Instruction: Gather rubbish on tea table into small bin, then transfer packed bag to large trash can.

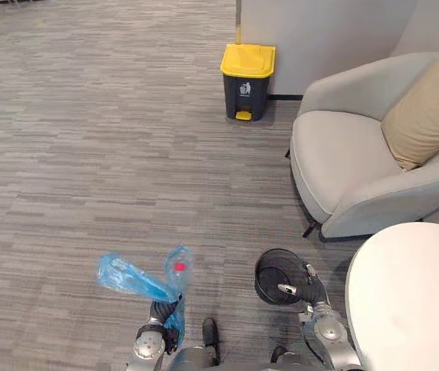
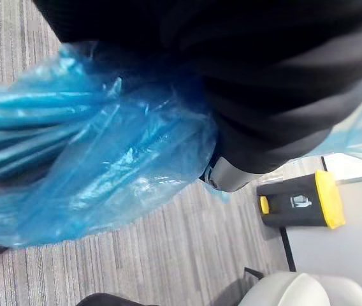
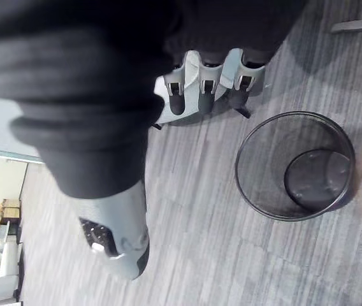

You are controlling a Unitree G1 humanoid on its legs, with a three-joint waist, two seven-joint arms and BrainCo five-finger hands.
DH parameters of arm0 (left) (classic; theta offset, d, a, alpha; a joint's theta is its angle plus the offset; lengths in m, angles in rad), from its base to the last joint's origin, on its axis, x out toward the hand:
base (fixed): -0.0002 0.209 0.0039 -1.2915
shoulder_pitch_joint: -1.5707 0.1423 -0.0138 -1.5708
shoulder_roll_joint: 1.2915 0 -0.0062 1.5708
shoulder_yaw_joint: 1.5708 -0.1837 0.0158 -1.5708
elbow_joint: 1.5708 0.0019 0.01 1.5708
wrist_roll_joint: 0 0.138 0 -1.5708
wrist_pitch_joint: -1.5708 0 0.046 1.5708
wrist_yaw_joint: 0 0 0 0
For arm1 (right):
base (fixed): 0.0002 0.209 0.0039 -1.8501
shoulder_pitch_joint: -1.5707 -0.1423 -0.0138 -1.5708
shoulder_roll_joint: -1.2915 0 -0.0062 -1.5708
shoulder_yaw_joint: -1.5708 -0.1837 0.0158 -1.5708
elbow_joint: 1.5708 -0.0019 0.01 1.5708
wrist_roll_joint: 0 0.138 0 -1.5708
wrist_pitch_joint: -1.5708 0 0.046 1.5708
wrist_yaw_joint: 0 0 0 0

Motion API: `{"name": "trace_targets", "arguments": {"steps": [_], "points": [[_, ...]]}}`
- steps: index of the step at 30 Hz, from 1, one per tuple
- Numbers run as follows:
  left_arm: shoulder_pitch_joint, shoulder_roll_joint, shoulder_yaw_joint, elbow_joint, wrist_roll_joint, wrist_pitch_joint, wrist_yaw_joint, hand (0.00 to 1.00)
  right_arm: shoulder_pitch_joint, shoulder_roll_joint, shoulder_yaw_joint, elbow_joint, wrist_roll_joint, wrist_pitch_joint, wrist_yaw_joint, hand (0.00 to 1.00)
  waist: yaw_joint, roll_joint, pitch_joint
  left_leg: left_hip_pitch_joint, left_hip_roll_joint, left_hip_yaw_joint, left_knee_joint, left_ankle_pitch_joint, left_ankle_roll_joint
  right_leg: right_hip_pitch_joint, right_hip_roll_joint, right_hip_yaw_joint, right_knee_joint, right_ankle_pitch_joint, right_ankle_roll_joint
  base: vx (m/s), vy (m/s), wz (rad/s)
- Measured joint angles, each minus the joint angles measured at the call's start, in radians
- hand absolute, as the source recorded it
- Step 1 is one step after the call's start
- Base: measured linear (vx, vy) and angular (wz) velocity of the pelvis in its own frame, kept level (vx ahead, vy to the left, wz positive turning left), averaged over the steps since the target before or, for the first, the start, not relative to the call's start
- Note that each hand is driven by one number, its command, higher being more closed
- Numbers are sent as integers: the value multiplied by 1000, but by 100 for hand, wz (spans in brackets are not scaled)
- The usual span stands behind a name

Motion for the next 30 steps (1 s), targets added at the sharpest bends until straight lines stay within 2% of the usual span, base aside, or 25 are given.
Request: {"name": "trace_targets", "arguments": {"steps": [1, 2, 3, 6, 8, 9, 11, 12, 13, 14, 15, 16, 18, 20, 22, 23, 24, 25, 27, 28, 29, 30], "points": [[-5, 2, -1, 0, 0, 0, 0, 100, -1, 1, -8, 0, 2, 0, 0, 0, 0, -3, 0, -9, 1, 4, 0, -5, -2, -1, -6, -13, -1, 0, 0, -2, 38, 60], [-18, 7, -2, -1, -1, 0, -1, 100, 0, 7, -23, 0, 5, 1, 0, 0, -5, -13, 3, -31, 17, 107, 25, -43, 14, 3, -15, -47, -1, -2, 3, 44, 47, 86], [-29, 6, -3, -4, -1, -1, -1, 100, -1, 9, -37, 1, 19, 2, -1, 0, -18, -23, 7, -58, 38, 186, 77, -63, 14, 11, -25, -79, 4, -8, 12, 58, 37, 91], [-17, 11, -2, -4, 0, -1, -2, 100, -9, 9, -38, 6, 22, 4, -1, 0, -20, -44, 4, -63, 19, 178, 105, -68, 24, 30, -46, -95, 6, -18, 26, 116, 30, 41], [-13, 11, -3, -4, 1, -1, -3, 100, -11, 9, -42, 7, 23, 5, -1, 0, -16, -50, 2, -64, -12, 161, 118, -104, 43, 38, -71, -103, 20, -30, 42, 139, 90, 19], [-13, 11, -2, -4, 6, 0, -7, 100, -11, 11, -51, 8, 22, 5, 0, 0, -16, -53, 6, -68, -18, 155, 146, -137, 54, 26, -103, -97, 82, -50, 43, 134, 95, 17], [-6, 15, -2, -7, 7, 0, -20, 100, -7, 12, -55, 8, 22, 6, 2, 0, -19, -49, 6, -74, -18, 146, 201, -183, 62, -17, -140, -54, 226, -60, 27, 159, 100, 23], [2, 24, -3, -12, 9, 1, -21, 100, 3, 14, -55, 8, 22, 6, 2, 0, -26, -54, 8, -58, -24, 121, 216, -206, 68, -75, -167, 15, 389, -39, -9, 216, 110, 35], [0, 29, -2, -18, 10, 1, -21, 100, 13, 14, -54, 8, 22, 7, 3, 0, -30, -51, 12, -43, -24, 98, 214, -214, 76, -133, -171, 74, 504, -22, -50, 217, 97, 44], [1, 34, -2, -21, 10, 2, -21, 100, 23, 16, -54, 8, 22, 6, 3, 0, -37, -49, 13, -40, -20, 82, 215, -220, 78, -165, -154, 121, 553, -51, -43, 239, 56, 58], [0, 45, -2, -26, 13, 2, -20, 100, 37, 17, -53, 9, 23, 7, 12, 0, -53, -40, 20, -28, -10, 44, 211, -225, 82, -208, -89, 185, 583, -127, -32, 252, 11, 64], [0, 47, 1, -26, 14, 2, -20, 100, 46, 13, -54, 10, 23, 7, 20, 0, -56, -41, 22, -5, -5, 26, 198, -229, 81, -246, -41, 210, 575, -168, -36, 263, -1, 56], [-1, 58, 3, -26, 14, 2, -20, 100, 47, 8, -54, 19, 32, 7, 20, 0, -57, -41, 23, 35, 2, 10, 196, -251, 77, -298, 16, 200, 519, -179, -46, 272, -25, 33], [-5, 65, 4, -25, 14, 2, -20, 100, 48, 3, -53, 38, 34, 6, 20, 0, -60, -42, 23, 74, 1, -2, 206, -277, 52, -331, 48, 179, 423, -170, -58, 323, -77, 40], [-10, 66, 4, -25, 14, 2, -20, 100, 65, 1, -54, 38, 34, 5, 20, 0, -70, -43, 23, 97, -4, -36, 222, -310, 24, -336, 64, 166, 314, -123, -101, 336, -121, 67], [-9, 68, 4, -25, 18, 2, -21, 100, 85, 2, -54, 38, 37, 6, 20, 0, -84, -57, 14, 101, -10, -61, 261, -352, -9, -328, 60, 167, 268, -48, -125, 493, -200, 86], [-10, 68, 5, -21, 23, 2, -21, 100, 95, -2, -59, 38, 42, 7, 21, 0, -87, -57, 10, 102, 3, -76, 293, -378, -28, -312, 64, 153, 278, -19, -135, 463, -194, 74], [-7, 62, 5, -22, 24, 3, -20, 100, 100, -5, -62, 37, 42, 9, 22, 0, -82, -42, 4, 105, 21, -76, 313, -387, -45, -306, 74, 136, 275, -26, -136, 493, -194, 39], [2, 34, 8, -27, 26, 3, -24, 100, 101, -6, -67, 10, 48, 11, 22, 0, -80, -8, 12, 50, 87, -24, 490, -403, -82, -244, 117, 107, 234, -49, -163, 476, -193, 16], [3, 23, 15, -29, 26, 4, -25, 100, 104, -3, -66, -6, 54, 15, 23, 0, -79, -3, 16, 29, 109, -7, 575, -399, -88, -215, 131, 107, 218, -51, -166, 361, -151, -2], [14, 3, 32, -49, 26, 10, -26, 100, 108, 1, -63, -33, 63, 19, 25, 0, -78, -1, 20, -10, 150, 17, 734, -376, -126, -159, 150, 113, 189, -55, -172, 432, -123, -27], [36, -14, 44, -85, 26, 9, -28, 100, 113, 3, -58, -71, 71, 19, 24, 0, -67, -3, 24, -52, 206, 53, 902, -386, -118, -91, 171, 135, 166, -64, -187, 426, -103, -56]]}}
